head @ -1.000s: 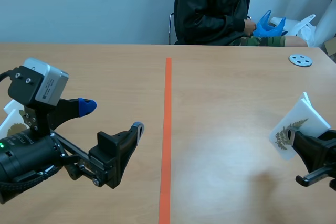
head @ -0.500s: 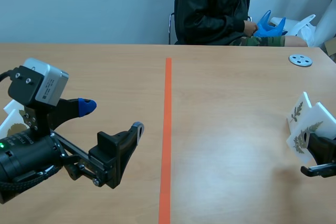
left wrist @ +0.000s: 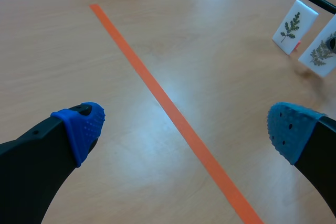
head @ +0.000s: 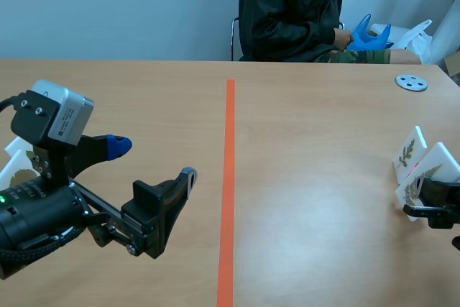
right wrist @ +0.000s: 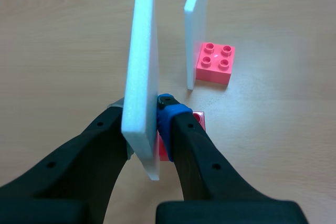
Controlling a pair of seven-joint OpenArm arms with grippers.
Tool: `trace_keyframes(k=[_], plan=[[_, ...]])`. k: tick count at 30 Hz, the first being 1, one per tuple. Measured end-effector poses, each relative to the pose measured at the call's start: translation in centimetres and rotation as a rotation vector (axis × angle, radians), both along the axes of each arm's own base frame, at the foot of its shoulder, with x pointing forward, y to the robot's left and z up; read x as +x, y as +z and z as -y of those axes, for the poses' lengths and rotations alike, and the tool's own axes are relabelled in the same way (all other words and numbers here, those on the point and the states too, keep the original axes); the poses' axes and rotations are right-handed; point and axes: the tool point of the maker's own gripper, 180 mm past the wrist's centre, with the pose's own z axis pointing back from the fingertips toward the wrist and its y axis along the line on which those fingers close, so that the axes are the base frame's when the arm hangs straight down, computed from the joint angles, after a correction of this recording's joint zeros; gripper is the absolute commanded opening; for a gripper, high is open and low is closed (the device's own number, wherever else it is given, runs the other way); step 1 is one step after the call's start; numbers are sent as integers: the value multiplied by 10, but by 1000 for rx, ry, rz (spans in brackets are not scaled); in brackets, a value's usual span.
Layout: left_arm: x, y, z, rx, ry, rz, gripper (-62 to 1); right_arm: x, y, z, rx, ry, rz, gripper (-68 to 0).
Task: Sort the leaf by its shape. The table is split by an orange tape line. A compound leaf with several leaflets goes to the left side, a simple leaf with one blade goes to the right side. Return to the home posture when a red brick is placed on the table.
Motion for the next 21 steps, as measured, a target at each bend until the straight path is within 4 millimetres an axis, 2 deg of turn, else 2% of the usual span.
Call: trace_keyframes(k=[6, 9, 21], plan=[[0, 0, 0, 0, 0, 0, 14, 16, -8, 0, 22, -26, -9, -660], [0, 0, 0, 0, 0, 0, 14, 20, -8, 10, 1, -73, -7, -660], [0, 0, 0, 0, 0, 0, 14, 18, -12, 13, -30, -80, -34, -649]])
